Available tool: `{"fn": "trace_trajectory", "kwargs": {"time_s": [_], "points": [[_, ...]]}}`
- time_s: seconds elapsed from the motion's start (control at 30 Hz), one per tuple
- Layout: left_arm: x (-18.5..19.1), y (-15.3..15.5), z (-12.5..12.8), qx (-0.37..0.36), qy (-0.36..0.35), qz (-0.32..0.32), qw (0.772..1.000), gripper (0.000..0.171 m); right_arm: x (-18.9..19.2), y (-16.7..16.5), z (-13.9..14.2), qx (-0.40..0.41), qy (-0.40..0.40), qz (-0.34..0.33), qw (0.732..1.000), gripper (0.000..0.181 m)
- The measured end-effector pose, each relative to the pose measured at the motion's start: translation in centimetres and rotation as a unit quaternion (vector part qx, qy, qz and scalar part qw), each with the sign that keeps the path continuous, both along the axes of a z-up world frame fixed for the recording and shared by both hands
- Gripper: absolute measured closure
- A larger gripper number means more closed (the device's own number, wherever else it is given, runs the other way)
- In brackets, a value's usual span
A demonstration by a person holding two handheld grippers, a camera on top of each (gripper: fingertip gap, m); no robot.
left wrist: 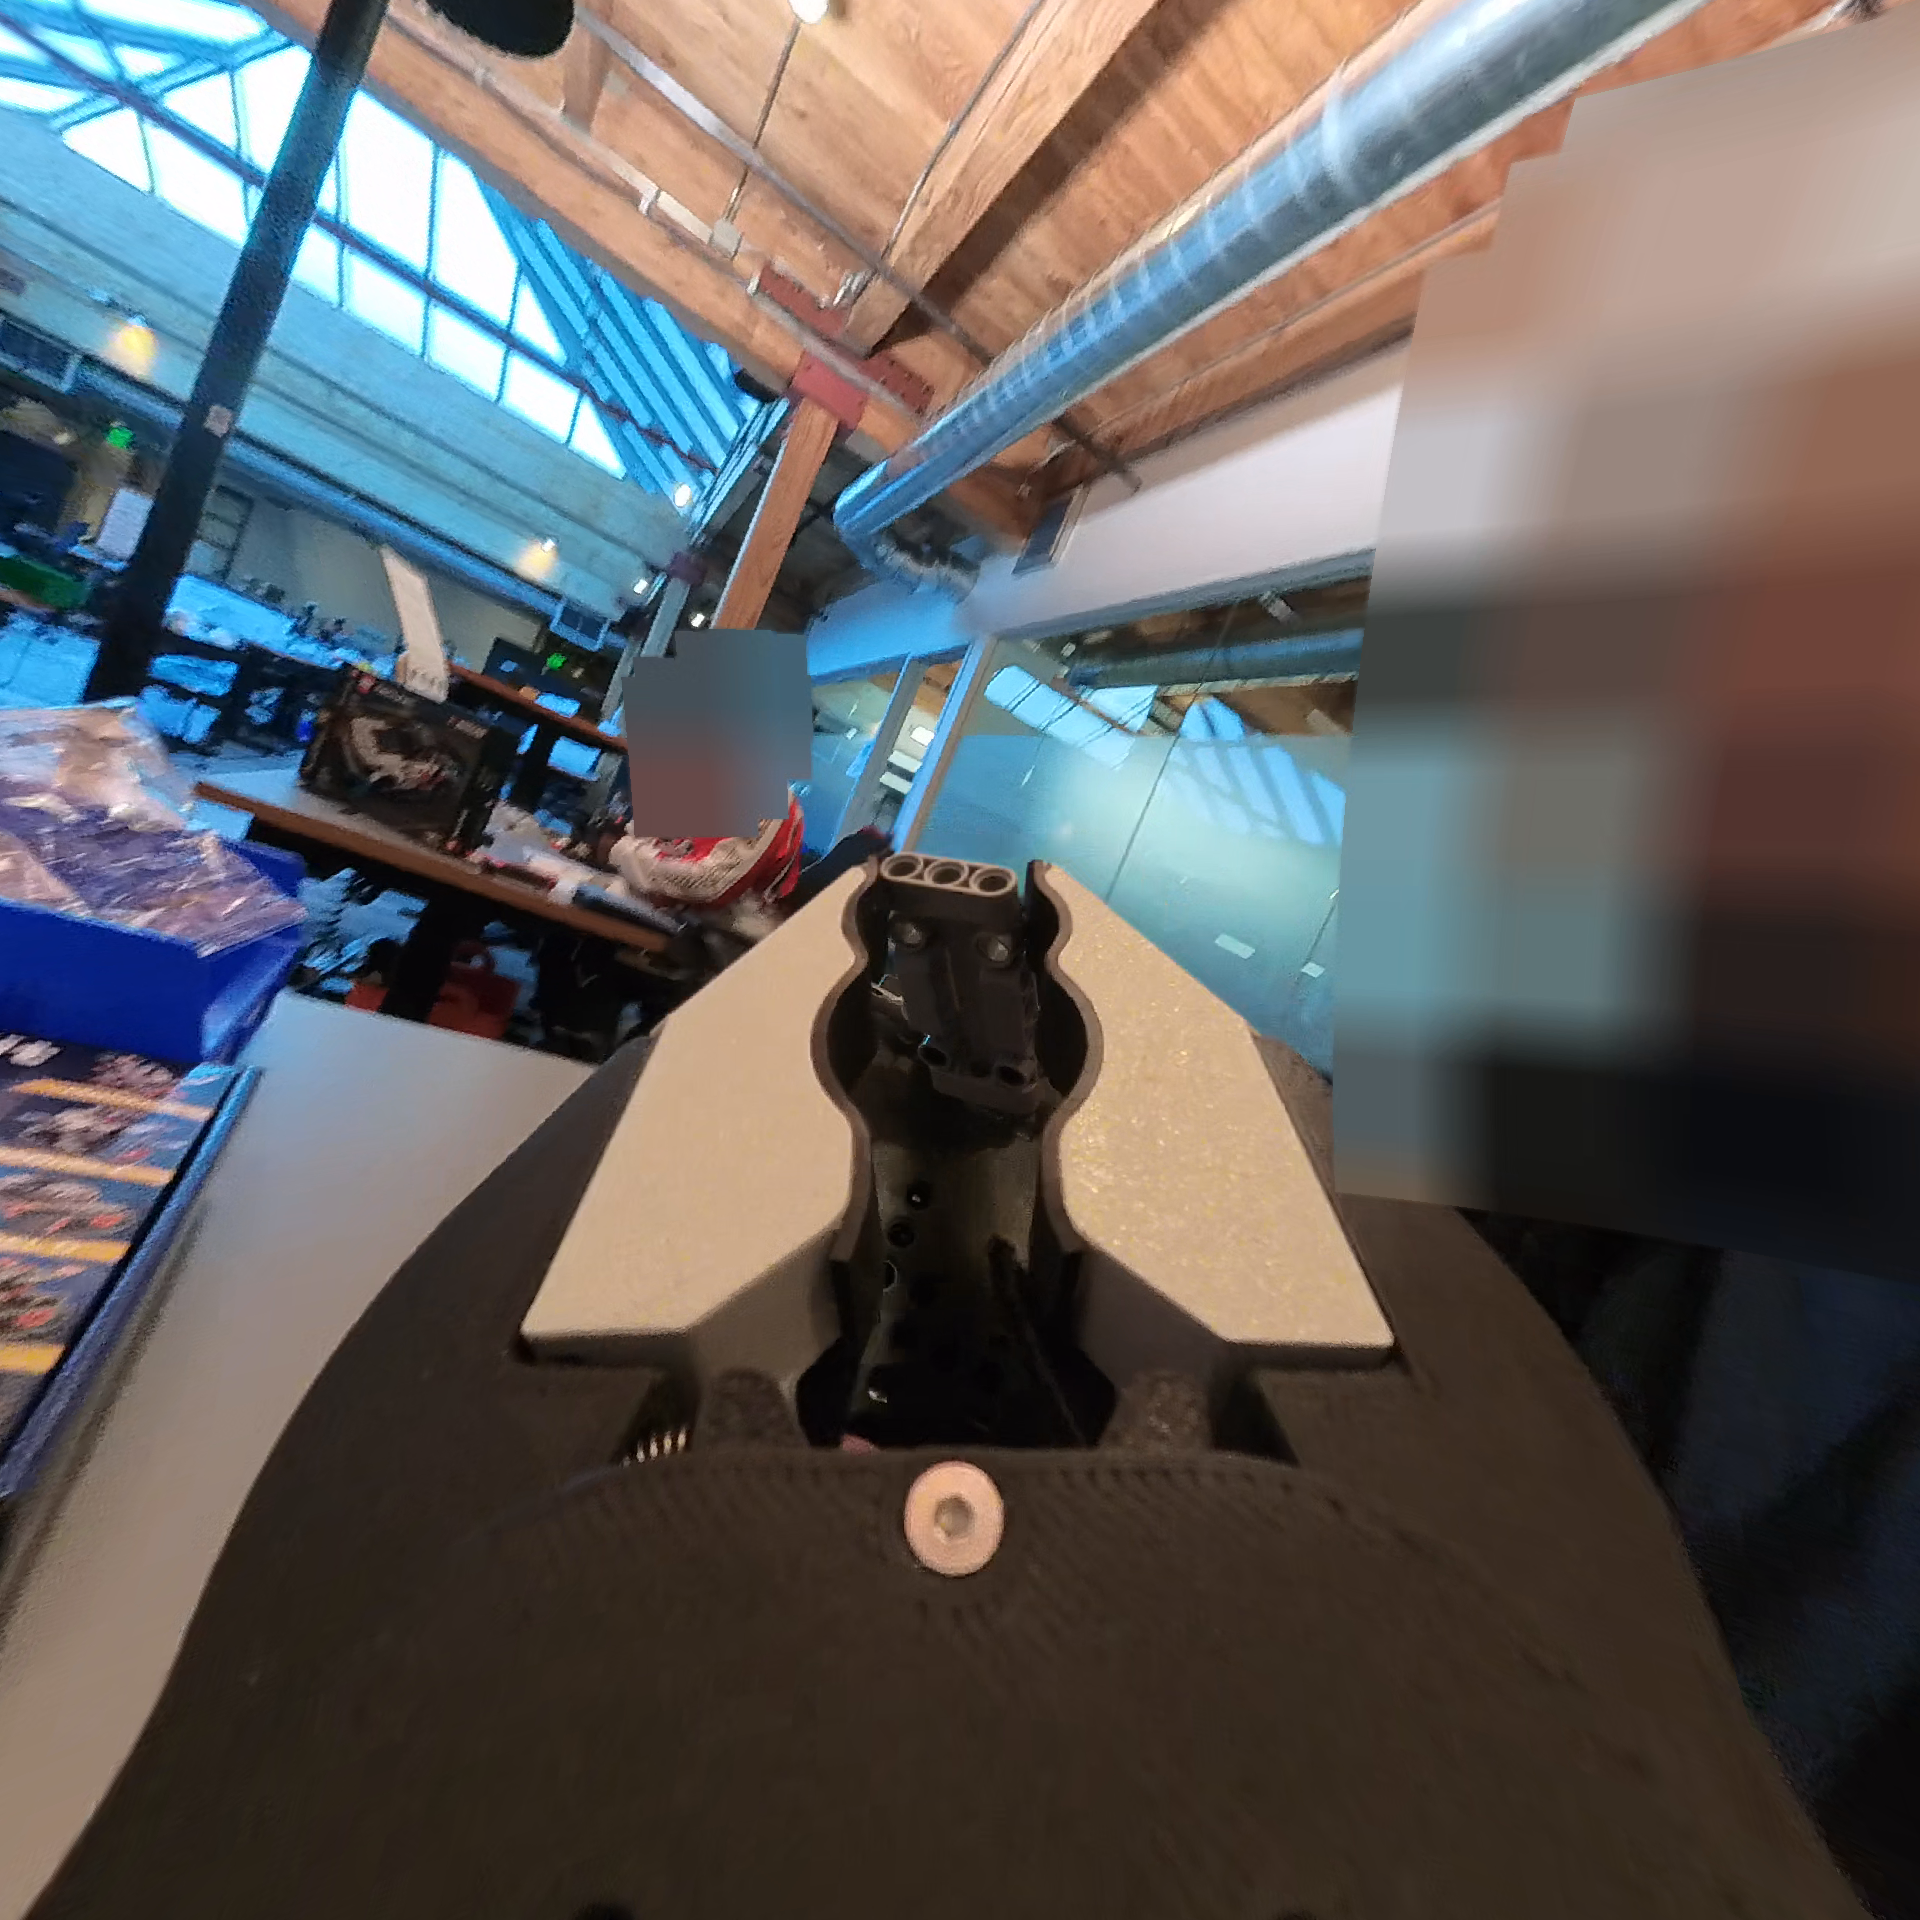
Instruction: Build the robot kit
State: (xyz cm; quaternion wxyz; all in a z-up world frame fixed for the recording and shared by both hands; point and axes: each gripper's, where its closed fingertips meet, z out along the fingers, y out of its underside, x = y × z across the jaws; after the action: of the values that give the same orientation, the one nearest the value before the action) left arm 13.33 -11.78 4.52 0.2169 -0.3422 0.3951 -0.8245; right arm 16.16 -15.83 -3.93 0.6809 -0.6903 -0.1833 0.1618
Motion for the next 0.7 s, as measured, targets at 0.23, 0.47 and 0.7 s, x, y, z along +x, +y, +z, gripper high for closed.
{"fn": "trace_trajectory", "kwargs": {"time_s": [0.23,0.47,0.7], "points": [[3.5,-2.8,-6.6,0.151,0.123,0.019,0.981,0.148,2.4,-2.0,0.3,-0.003,0.001,-0.001,1.0,0.166],[5.7,-5.6,-11.0,0.229,0.175,0.004,0.958,0.148,2.0,-1.7,-6.2,-0.141,-0.078,0.036,0.986,0.174],[6.7,-6.1,-14.7,0.27,0.224,0.0,0.937,0.148,2.4,-1.8,-10.1,-0.222,-0.11,0.044,0.968,0.176]]}}
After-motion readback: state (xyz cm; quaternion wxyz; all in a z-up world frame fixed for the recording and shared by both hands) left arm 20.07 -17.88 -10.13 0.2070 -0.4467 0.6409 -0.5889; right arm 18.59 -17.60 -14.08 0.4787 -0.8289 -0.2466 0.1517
